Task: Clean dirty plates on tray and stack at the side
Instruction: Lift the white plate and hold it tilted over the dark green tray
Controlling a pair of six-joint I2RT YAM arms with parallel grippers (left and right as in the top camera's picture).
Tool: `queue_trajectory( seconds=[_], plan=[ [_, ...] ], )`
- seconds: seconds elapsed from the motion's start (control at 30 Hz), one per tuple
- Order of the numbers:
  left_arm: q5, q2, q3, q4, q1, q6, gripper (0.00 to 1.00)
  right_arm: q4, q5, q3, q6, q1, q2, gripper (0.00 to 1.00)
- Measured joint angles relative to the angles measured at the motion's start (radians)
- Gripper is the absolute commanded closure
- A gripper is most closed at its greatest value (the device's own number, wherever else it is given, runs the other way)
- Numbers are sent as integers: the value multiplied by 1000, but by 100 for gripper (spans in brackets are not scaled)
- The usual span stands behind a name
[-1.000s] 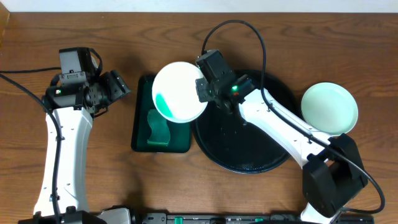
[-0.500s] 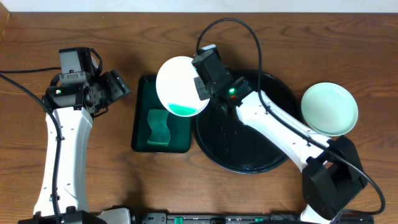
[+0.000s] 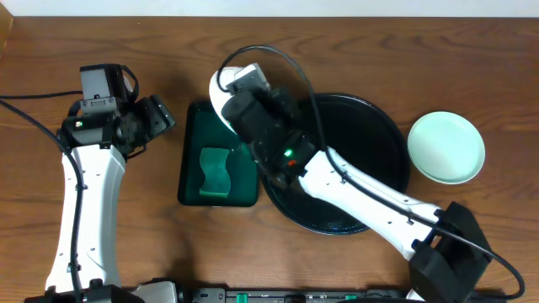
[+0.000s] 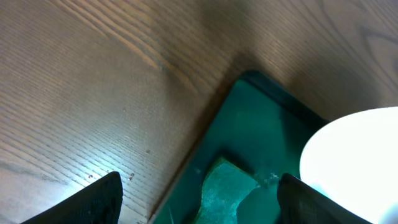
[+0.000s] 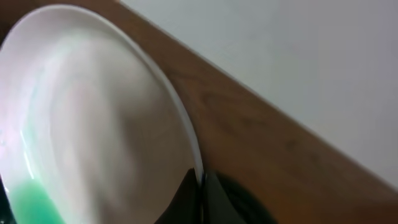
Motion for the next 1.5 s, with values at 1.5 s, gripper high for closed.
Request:
queue_trajectory(
  seconds=[1.5],
  plan=[
    [0, 0, 0, 0, 0, 0, 20, 796, 518, 2, -824, 231, -5, 99]
  ],
)
